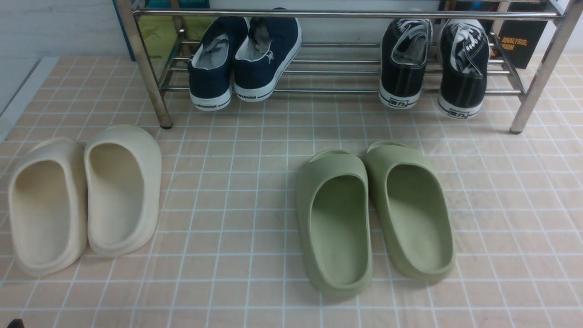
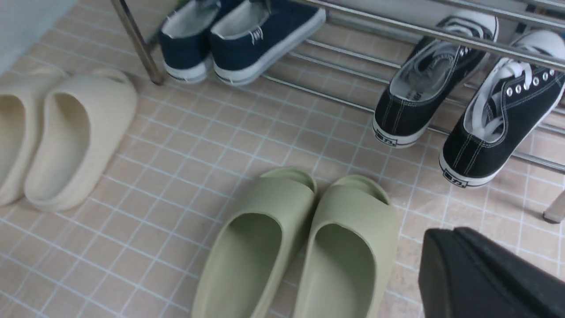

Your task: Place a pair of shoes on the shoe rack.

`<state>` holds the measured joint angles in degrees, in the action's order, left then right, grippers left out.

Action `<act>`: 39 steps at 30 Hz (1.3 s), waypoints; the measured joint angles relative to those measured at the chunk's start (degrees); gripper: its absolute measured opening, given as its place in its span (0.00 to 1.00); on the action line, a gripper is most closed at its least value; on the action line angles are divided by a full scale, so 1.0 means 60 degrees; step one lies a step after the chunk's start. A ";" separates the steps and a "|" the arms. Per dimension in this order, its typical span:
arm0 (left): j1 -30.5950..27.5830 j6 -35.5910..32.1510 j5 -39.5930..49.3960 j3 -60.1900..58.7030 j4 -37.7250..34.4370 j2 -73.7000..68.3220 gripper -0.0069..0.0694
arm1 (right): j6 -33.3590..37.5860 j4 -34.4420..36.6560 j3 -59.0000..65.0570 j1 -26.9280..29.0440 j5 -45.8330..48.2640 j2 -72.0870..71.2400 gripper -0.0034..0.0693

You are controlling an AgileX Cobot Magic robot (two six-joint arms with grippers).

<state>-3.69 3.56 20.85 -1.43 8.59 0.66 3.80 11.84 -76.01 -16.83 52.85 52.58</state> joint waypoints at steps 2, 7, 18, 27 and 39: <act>0.0000 0.0000 0.0000 0.0000 0.0000 0.0000 0.40 | 0.0000 0.0040 0.0677 0.0000 -0.0299 -0.0701 0.03; 0.0000 0.0000 0.0000 0.0000 0.0000 0.0000 0.40 | 0.0000 0.0040 0.2242 0.0000 -0.0763 -0.2893 0.04; 0.0000 0.0000 0.0000 0.0000 0.0000 0.0000 0.40 | 0.0000 0.0259 0.4384 0.0000 -0.0781 -0.5972 0.04; 0.0000 0.0000 0.0000 0.0000 0.0000 0.0000 0.40 | 0.0000 0.0051 0.5789 0.0000 -0.1898 -0.6504 0.04; 0.0000 0.0000 0.0000 0.0000 0.0000 0.0000 0.40 | -0.0111 -0.1112 0.9843 0.0764 -0.6125 -0.7204 0.04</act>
<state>-3.69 3.56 20.85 -1.43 8.59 0.66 3.14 5.17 -16.95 -12.25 16.10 9.36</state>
